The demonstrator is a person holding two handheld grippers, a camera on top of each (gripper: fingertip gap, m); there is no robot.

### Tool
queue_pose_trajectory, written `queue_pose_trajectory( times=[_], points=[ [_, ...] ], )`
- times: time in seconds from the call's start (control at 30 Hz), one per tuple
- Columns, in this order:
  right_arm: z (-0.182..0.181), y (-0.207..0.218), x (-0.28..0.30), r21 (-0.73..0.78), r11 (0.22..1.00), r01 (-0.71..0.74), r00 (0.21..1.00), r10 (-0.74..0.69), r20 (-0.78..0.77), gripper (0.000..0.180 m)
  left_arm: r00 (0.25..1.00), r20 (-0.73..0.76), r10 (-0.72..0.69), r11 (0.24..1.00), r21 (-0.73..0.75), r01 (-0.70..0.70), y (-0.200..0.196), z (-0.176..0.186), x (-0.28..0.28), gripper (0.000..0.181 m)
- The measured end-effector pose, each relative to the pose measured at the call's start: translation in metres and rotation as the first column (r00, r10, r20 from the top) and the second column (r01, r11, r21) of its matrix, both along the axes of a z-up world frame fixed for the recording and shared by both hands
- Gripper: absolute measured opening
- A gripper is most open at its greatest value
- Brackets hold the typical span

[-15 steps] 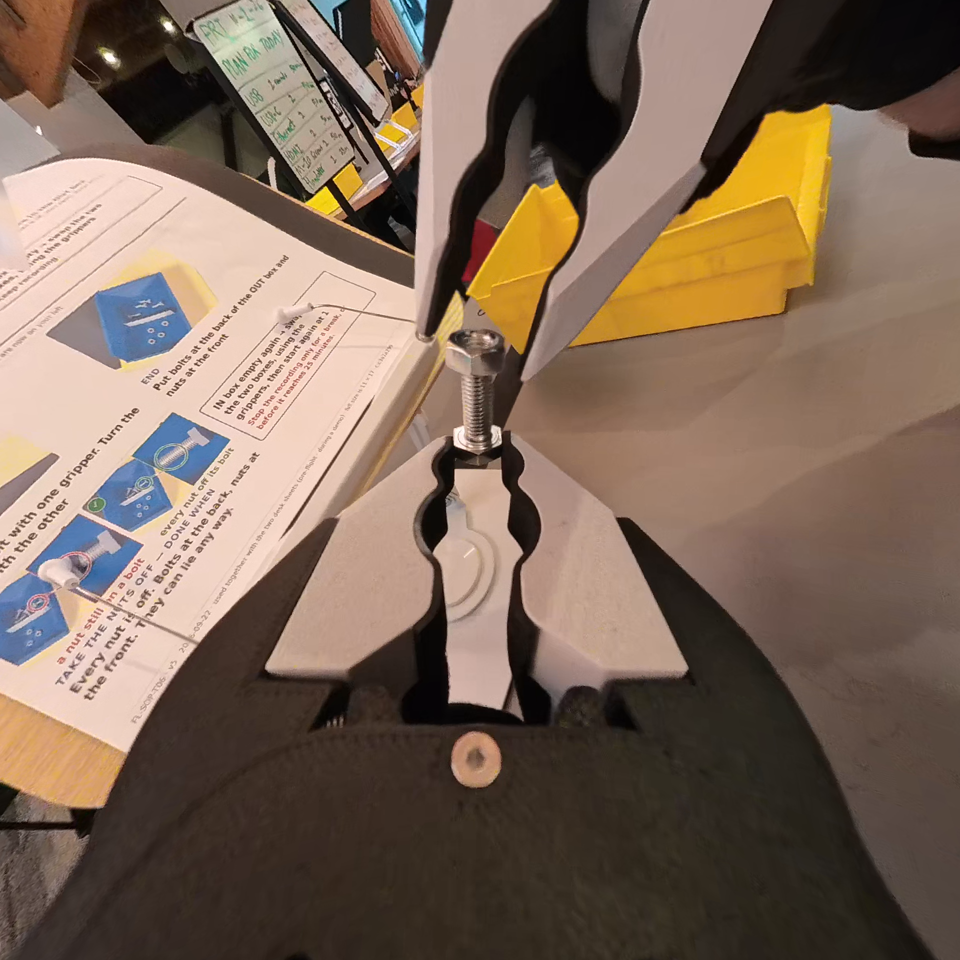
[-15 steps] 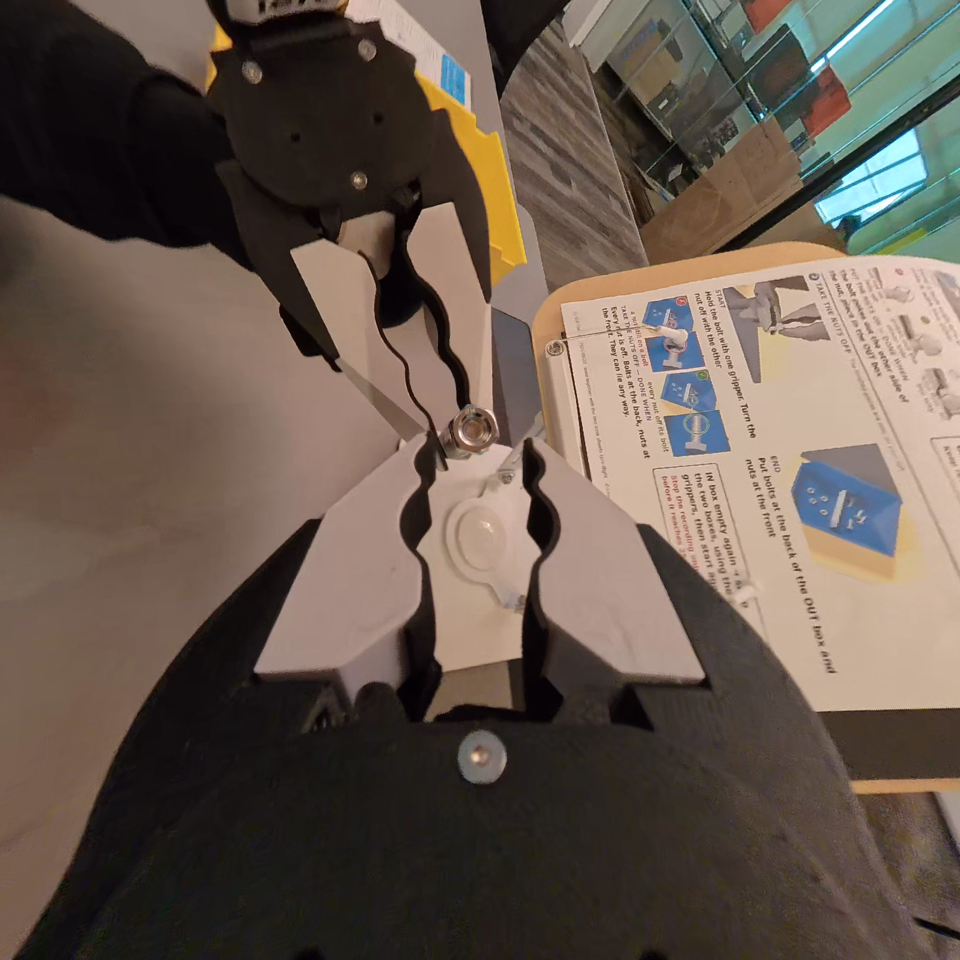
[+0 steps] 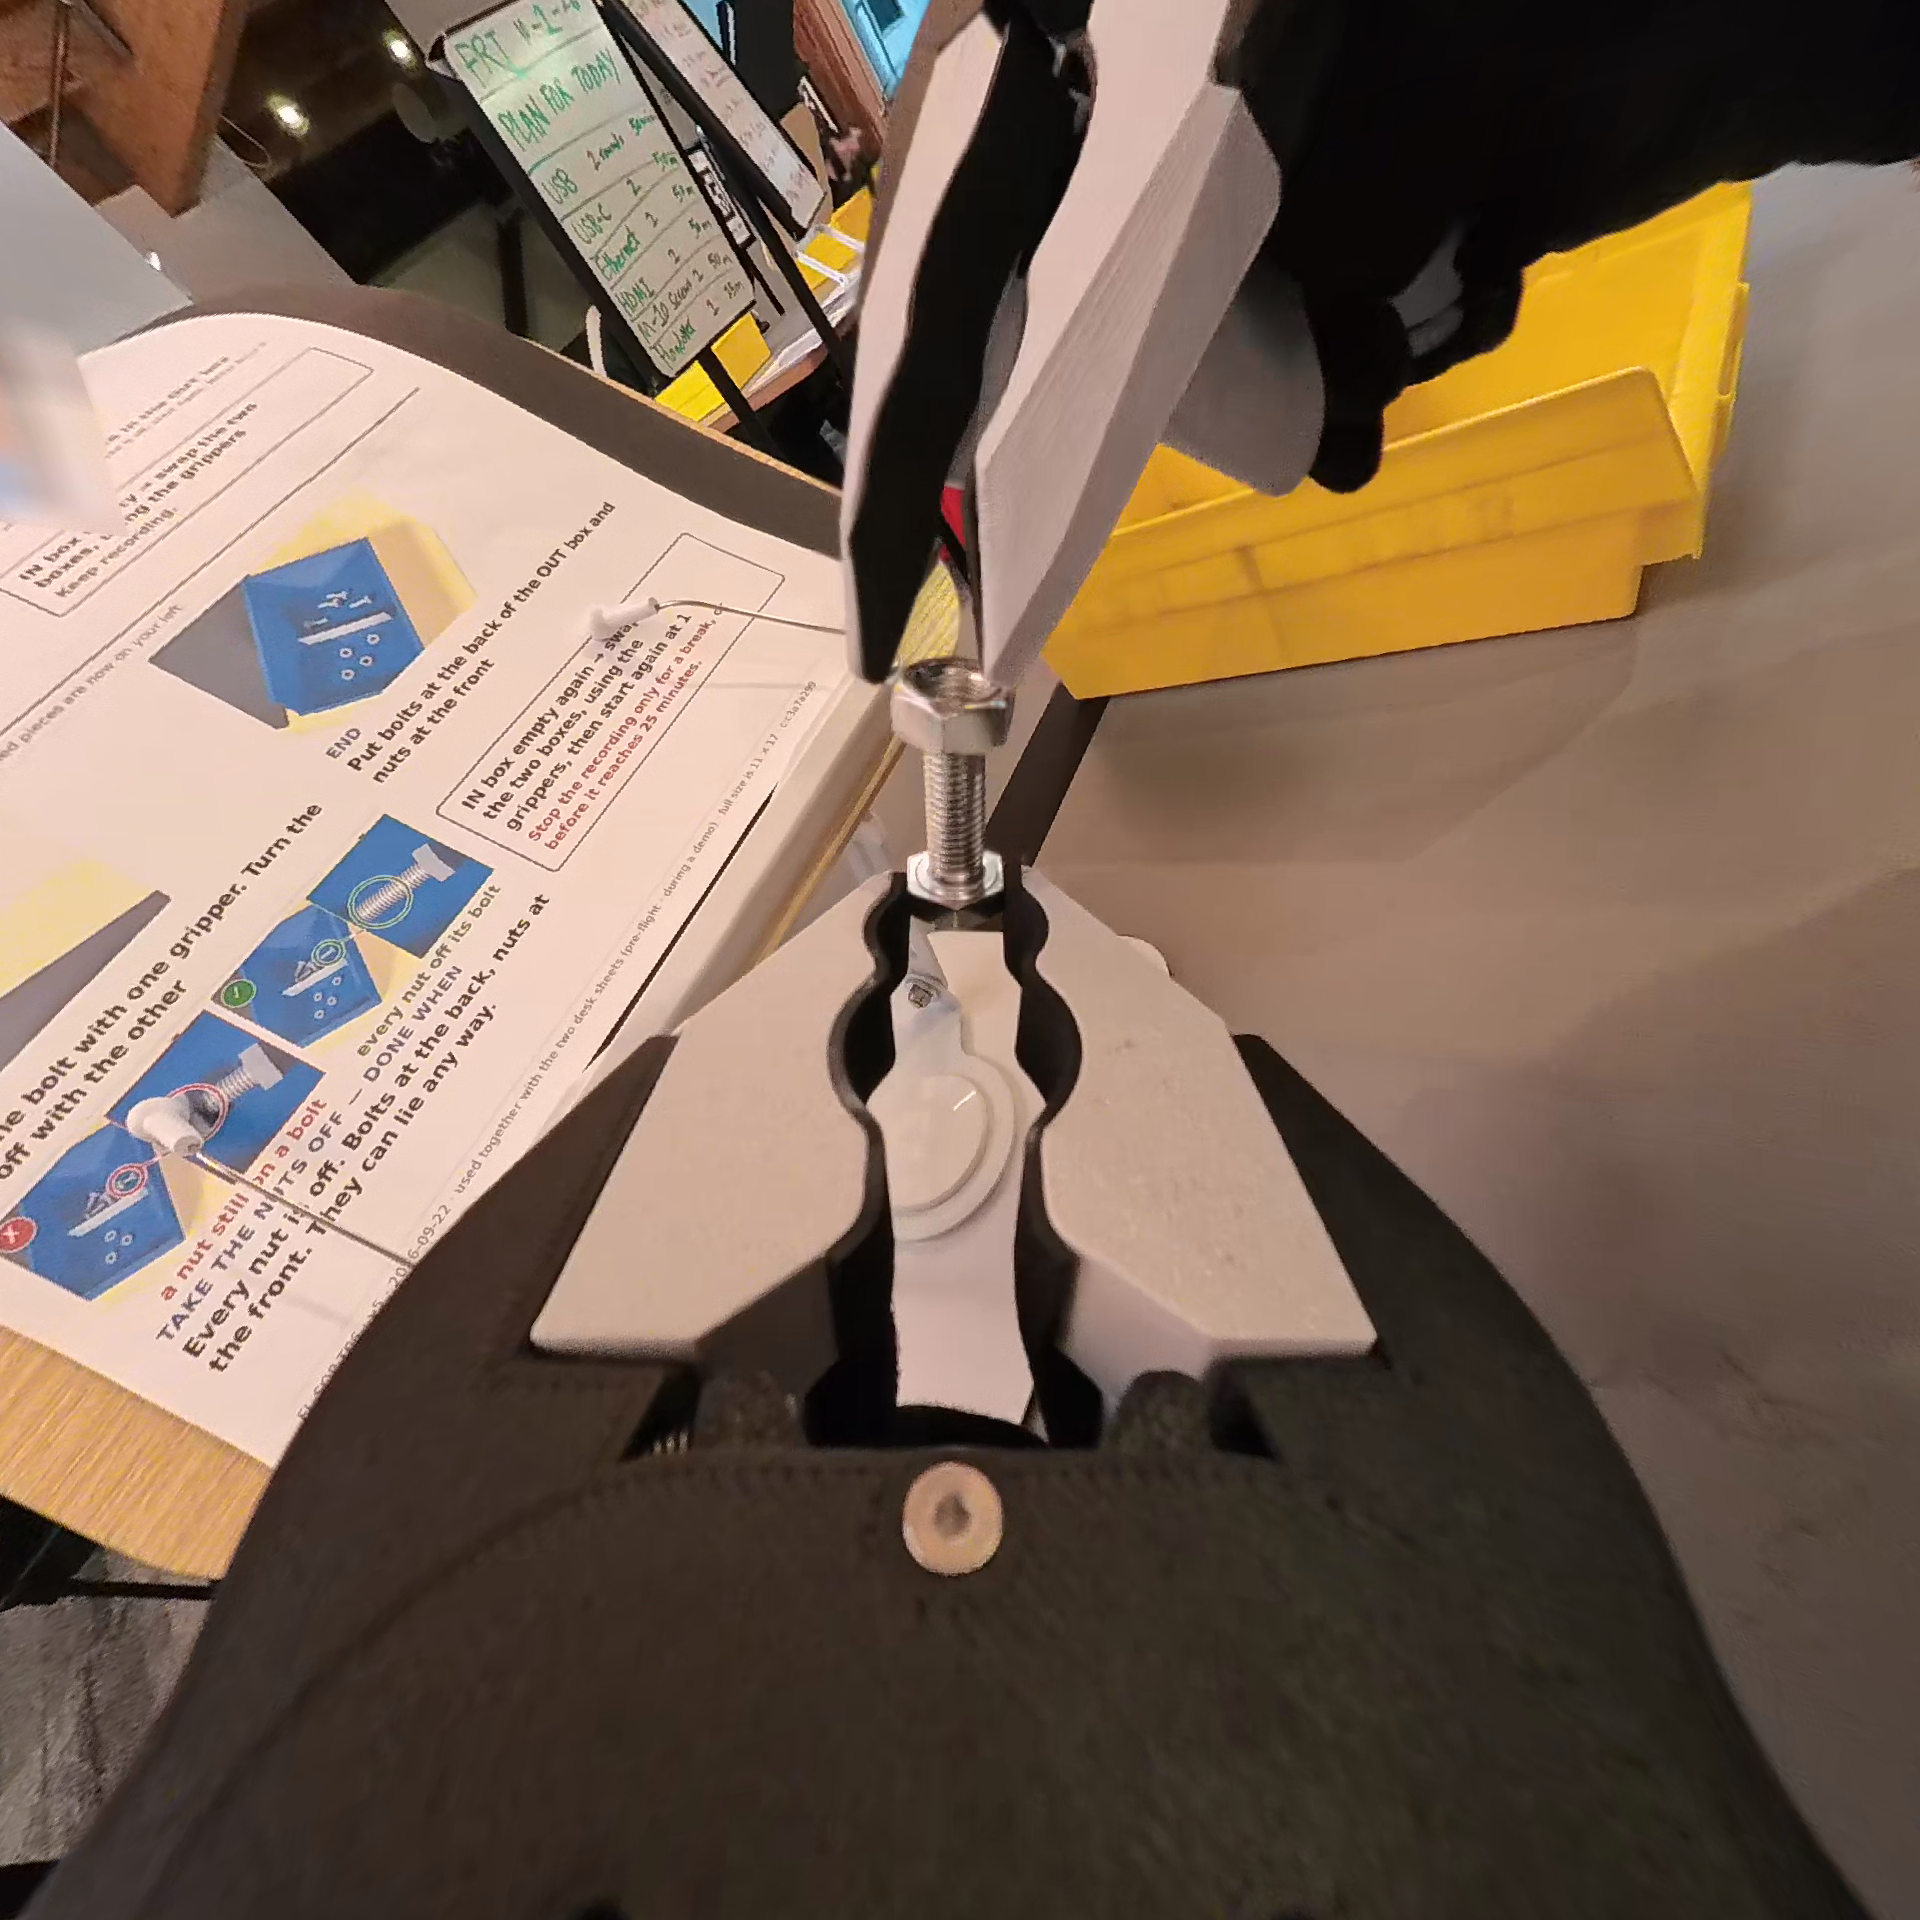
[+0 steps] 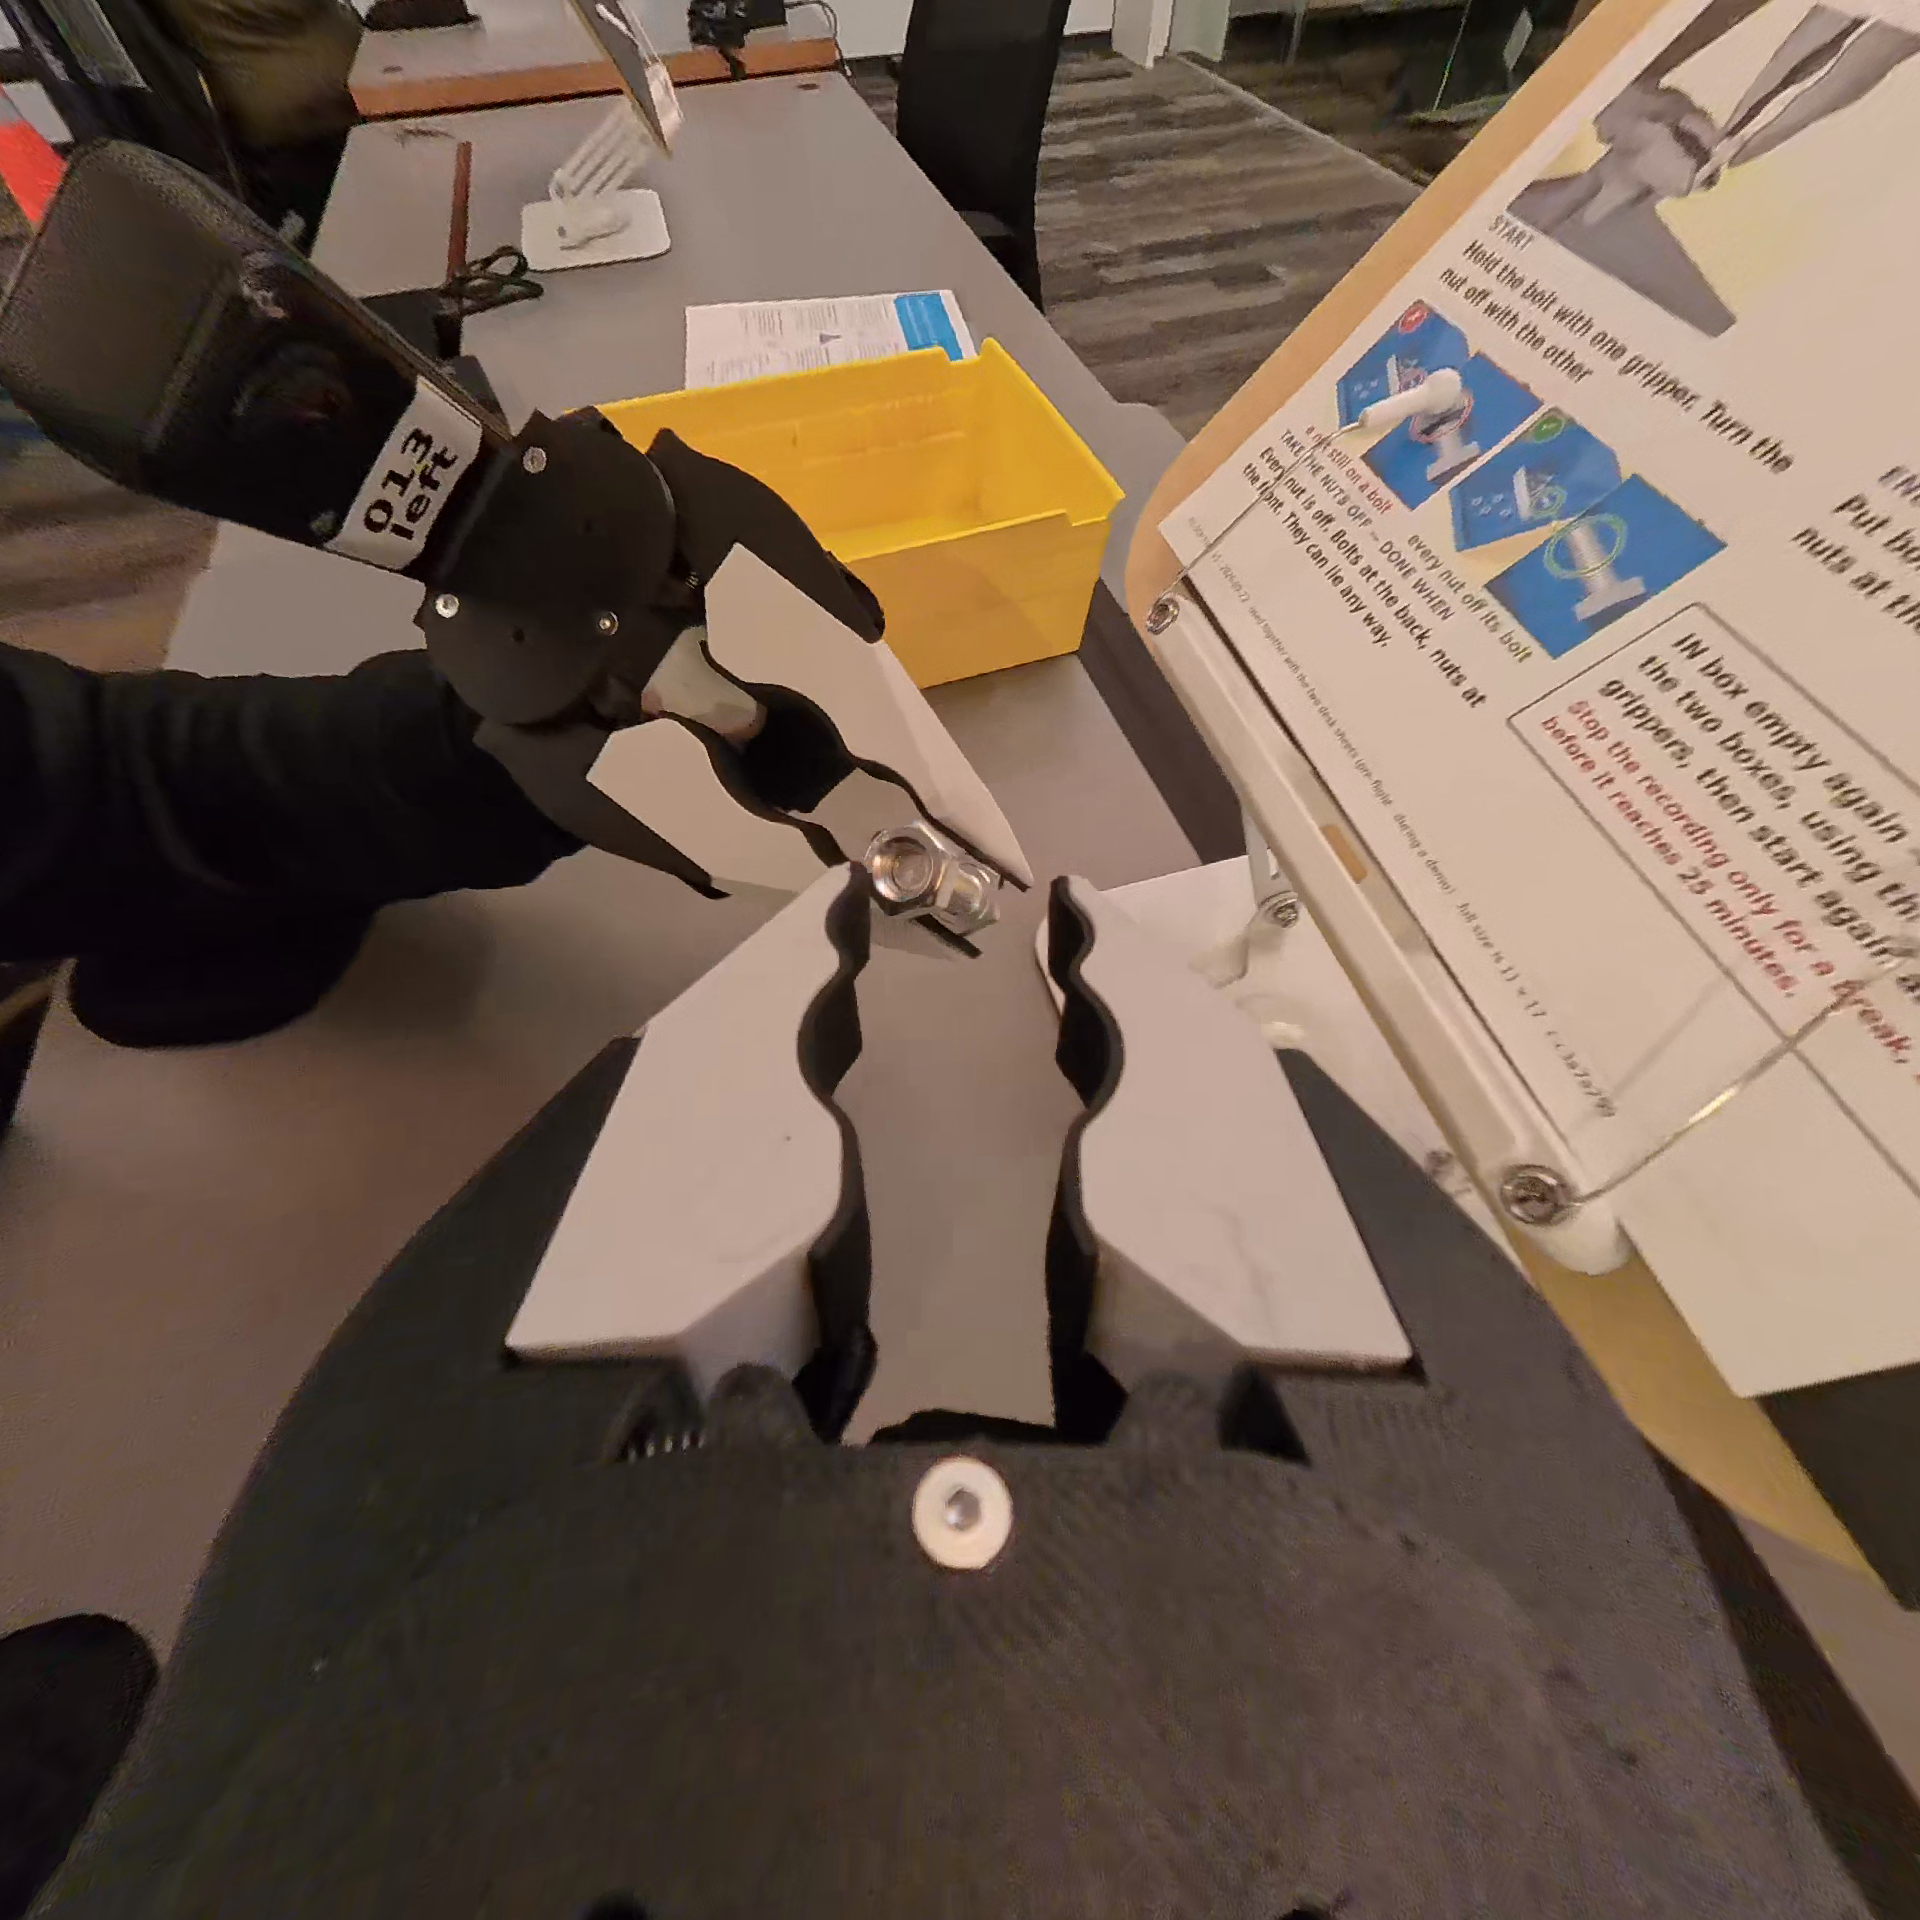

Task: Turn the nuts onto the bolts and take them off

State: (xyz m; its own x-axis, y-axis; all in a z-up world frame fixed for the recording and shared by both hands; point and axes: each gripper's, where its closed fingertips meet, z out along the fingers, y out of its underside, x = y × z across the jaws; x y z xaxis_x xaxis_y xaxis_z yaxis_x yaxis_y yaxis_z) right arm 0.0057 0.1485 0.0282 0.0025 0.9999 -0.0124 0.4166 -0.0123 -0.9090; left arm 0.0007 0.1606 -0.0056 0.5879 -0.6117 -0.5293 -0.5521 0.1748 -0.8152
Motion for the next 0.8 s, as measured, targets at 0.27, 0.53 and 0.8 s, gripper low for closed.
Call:
queue_pose_trajectory(
  times=[0.27, 0.53, 0.8],
  points=[
    [-0.006, -0.006, -0.01, -0.015, 1.0, 0.003, 1.0, -0.002, 0.031, 0.025, 1.0, -0.003, 0.006, 1.0, 0.004, -0.006, 0.0, 0.001, -0.001, 0.015],
    [-0.007, -0.01, -0.011, 0.106, 0.994, -0.026, 0.998, 0.019, 0.065, 0.017, 1.0, -0.013, 0.003, 1.0, -0.001, -0.003, 0.0, 0.0, -0.002, 0.015],
    [-0.016, -0.011, -0.002, 0.33, 0.938, -0.105, 0.983, 0.048, 0.177, 0.017, 0.998, -0.065, -0.019, 1.0, -0.011, 0.018, -0.003, -0.007, 0.003, 0.016]
  ],
)
